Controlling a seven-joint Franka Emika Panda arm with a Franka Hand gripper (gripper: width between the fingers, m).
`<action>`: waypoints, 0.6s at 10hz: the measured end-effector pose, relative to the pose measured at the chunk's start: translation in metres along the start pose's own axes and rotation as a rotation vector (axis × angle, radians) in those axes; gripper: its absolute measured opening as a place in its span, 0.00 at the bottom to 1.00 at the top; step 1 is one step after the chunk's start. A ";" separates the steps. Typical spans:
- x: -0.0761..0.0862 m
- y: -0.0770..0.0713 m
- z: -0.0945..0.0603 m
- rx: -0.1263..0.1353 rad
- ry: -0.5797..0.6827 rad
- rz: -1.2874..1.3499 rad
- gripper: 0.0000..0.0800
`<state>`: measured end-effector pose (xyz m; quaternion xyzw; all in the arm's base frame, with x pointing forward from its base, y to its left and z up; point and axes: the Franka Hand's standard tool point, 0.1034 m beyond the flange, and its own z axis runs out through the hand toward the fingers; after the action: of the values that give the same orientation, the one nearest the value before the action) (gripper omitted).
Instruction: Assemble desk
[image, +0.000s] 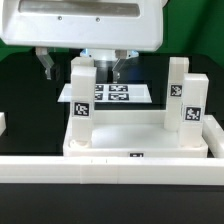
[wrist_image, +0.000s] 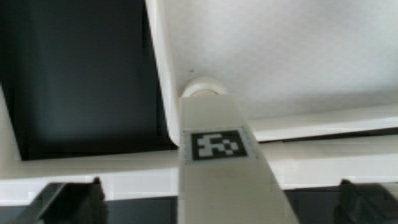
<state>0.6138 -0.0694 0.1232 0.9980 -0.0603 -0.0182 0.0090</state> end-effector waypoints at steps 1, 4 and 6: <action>0.002 0.000 0.001 -0.002 0.000 -0.001 0.81; 0.005 0.001 0.002 -0.005 0.002 -0.014 0.81; 0.004 0.003 0.003 -0.005 0.002 -0.013 0.67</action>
Offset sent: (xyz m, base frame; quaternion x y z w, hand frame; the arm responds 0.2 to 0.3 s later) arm 0.0055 -0.0008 -0.0027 0.0163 0.0014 -0.0264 0.9995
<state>0.6177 -0.0726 0.1204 0.9983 -0.0536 -0.0174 0.0113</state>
